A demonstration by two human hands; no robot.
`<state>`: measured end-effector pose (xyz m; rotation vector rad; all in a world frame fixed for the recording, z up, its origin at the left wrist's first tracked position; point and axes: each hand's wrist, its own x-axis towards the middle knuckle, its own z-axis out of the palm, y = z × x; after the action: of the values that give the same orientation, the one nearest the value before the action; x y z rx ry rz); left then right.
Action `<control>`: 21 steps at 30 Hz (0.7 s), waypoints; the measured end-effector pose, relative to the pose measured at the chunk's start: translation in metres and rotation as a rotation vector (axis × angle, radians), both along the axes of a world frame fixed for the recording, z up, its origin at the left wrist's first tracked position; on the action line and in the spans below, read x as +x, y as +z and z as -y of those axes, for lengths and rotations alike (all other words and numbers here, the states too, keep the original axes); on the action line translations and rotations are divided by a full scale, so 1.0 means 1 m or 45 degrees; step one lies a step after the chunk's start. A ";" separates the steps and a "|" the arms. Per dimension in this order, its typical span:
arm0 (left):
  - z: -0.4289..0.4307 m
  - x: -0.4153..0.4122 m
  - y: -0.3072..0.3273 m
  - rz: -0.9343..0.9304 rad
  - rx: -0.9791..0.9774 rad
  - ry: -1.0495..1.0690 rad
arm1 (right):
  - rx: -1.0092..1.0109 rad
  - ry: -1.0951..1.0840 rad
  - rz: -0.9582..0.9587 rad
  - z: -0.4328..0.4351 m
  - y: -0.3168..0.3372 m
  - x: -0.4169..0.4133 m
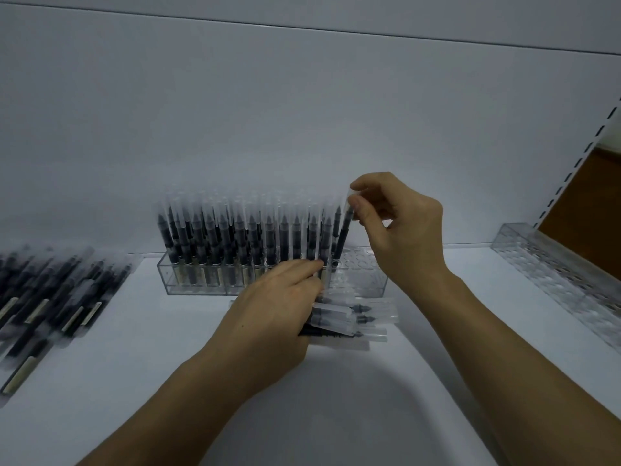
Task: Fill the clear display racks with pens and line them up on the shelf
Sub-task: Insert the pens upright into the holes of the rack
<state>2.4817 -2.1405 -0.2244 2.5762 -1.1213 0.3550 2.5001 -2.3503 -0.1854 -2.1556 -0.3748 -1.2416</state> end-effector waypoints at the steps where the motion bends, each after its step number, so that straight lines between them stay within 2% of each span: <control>1: 0.001 -0.001 0.001 0.002 -0.005 -0.005 | -0.015 0.001 0.008 0.001 0.001 0.000; 7: 0.001 -0.002 0.002 0.019 -0.025 -0.016 | -0.121 0.077 -0.066 0.000 -0.002 0.003; 12: 0.000 -0.004 0.004 -0.009 -0.074 -0.022 | -0.081 0.042 -0.116 0.000 -0.005 -0.002; 14: 0.000 -0.006 0.010 -0.039 -0.192 -0.026 | -0.022 0.037 -0.139 0.000 -0.005 -0.009; 17: -0.001 -0.013 0.020 -0.158 -0.508 -0.001 | 0.112 0.098 -0.185 0.002 -0.006 -0.024; 21: 0.003 -0.020 0.028 -0.671 -0.930 0.018 | 0.370 0.399 -0.387 -0.002 -0.001 -0.036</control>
<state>2.4613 -2.1434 -0.1968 1.8636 -0.6215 0.0514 2.4637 -2.3482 -0.1869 -1.9079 -0.3605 -0.7317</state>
